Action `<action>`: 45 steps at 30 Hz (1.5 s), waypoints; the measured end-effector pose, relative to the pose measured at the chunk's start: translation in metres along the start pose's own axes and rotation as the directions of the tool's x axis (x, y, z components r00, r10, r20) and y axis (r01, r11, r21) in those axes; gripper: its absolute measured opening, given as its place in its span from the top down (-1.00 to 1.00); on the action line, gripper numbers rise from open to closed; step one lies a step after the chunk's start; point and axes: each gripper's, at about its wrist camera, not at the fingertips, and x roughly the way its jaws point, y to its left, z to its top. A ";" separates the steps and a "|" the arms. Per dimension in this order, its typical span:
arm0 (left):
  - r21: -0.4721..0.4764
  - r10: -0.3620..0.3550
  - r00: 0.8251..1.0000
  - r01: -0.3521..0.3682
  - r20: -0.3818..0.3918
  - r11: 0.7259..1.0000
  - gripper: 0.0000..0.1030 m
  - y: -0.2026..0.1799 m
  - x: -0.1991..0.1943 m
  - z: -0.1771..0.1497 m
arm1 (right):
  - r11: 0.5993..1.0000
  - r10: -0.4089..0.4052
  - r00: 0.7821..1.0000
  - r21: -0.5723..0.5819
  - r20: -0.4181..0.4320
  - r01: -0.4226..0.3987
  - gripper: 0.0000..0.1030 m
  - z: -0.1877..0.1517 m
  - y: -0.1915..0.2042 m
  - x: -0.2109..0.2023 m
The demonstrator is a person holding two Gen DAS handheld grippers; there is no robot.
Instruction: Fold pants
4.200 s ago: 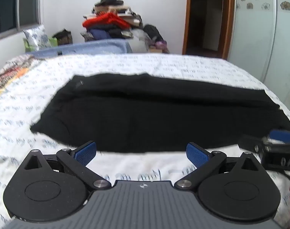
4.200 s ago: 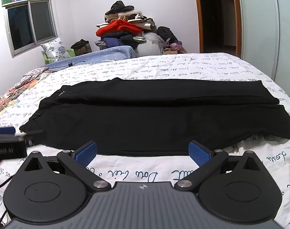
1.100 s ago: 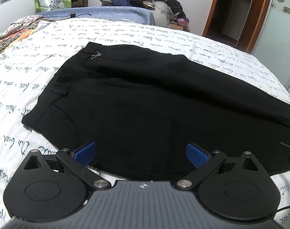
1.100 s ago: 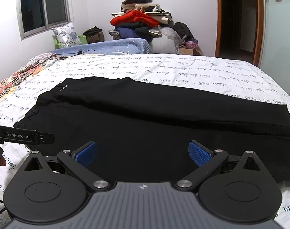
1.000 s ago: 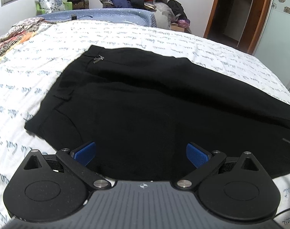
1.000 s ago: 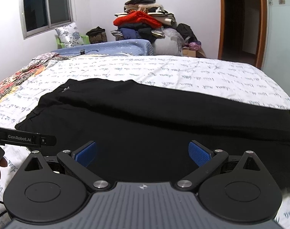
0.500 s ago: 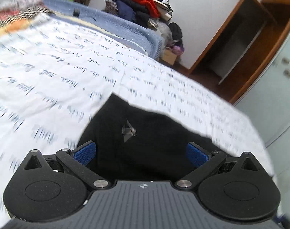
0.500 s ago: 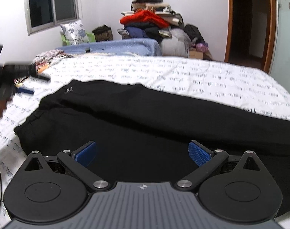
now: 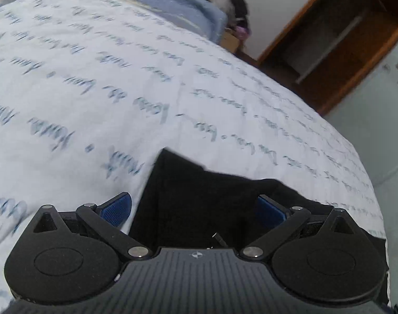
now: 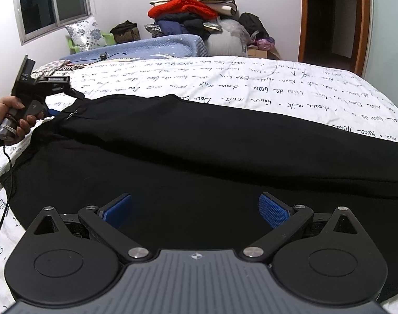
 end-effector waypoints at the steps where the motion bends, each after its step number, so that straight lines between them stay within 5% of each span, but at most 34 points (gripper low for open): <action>1: -0.001 -0.022 1.000 0.022 -0.004 1.000 -0.96 0.000 0.003 0.002 | 1.000 0.003 1.000 0.002 -0.003 -0.003 -1.00 0.001 0.000 0.002; 6: 0.008 -0.069 0.997 0.069 -0.032 0.998 -0.83 -0.001 0.012 0.010 | 1.000 0.007 1.000 -0.022 -0.017 -0.008 -1.00 0.005 0.005 0.008; 8: 0.035 -0.044 0.999 0.045 -0.025 0.998 -0.40 -0.001 0.010 0.009 | 0.999 0.012 1.000 -0.038 -0.014 -0.012 -1.00 0.006 0.007 0.008; 9: 0.060 -0.005 1.000 0.006 -0.019 0.998 0.17 -0.002 0.011 0.008 | 0.999 0.013 1.000 -0.045 -0.013 -0.014 -1.00 0.007 0.008 0.008; 10: 0.089 0.022 1.000 -0.021 -0.015 0.996 0.24 -0.003 0.012 0.007 | 0.999 0.016 1.000 -0.050 -0.012 -0.016 -1.00 0.008 0.009 0.009; 15: 0.242 0.073 0.992 -0.095 0.101 0.966 0.27 -0.026 -0.006 -0.008 | 0.994 0.082 0.997 -0.069 0.001 -0.081 -1.00 0.021 0.007 0.016; 18: 0.361 0.064 0.971 -0.146 0.229 0.921 0.29 -0.051 -0.033 -0.021 | 0.964 0.229 0.970 -0.153 0.080 -0.215 -1.00 0.036 0.000 0.013; 21: 0.420 0.011 0.939 -0.163 0.343 0.893 0.29 -0.071 -0.067 -0.036 | 0.927 0.294 0.948 -0.278 0.124 -0.252 -1.00 0.063 -0.011 0.022; 27: 0.443 -0.104 0.870 -0.139 0.481 0.886 0.31 -0.092 -0.132 -0.062 | 0.886 0.340 0.938 -0.310 -0.070 -0.345 -0.98 0.136 -0.040 0.096; 33: 0.486 -0.167 0.842 -0.124 0.512 0.865 0.31 -0.103 -0.155 -0.079 | 0.868 0.273 0.953 -0.394 -0.133 -0.304 -0.98 0.166 -0.045 0.145; 37: 0.501 -0.172 0.840 -0.132 0.515 0.856 0.31 -0.109 -0.155 -0.084 | 0.850 0.318 0.921 -0.363 -0.226 -0.382 -0.97 0.170 -0.046 0.169; 38: 0.498 -0.166 0.843 -0.133 0.511 0.857 0.31 -0.109 -0.152 -0.084 | 0.856 0.328 0.914 -0.334 -0.240 -0.395 -0.46 0.172 -0.048 0.174; 39: 0.494 -0.164 0.847 -0.129 0.506 0.860 0.30 -0.108 -0.150 -0.083 | 0.854 0.349 0.900 -0.306 -0.262 -0.421 0.70 0.174 -0.050 0.177; 40: 0.491 -0.161 0.851 -0.126 0.500 0.862 0.30 -0.108 -0.148 -0.083 | 0.856 0.356 0.893 -0.286 -0.277 -0.430 0.89 0.176 -0.051 0.180; 45: 0.426 -0.128 0.849 -0.122 0.513 0.897 0.31 -0.093 -0.152 -0.081 | 0.847 0.342 0.914 -0.349 -0.221 -0.401 0.88 0.167 -0.044 0.142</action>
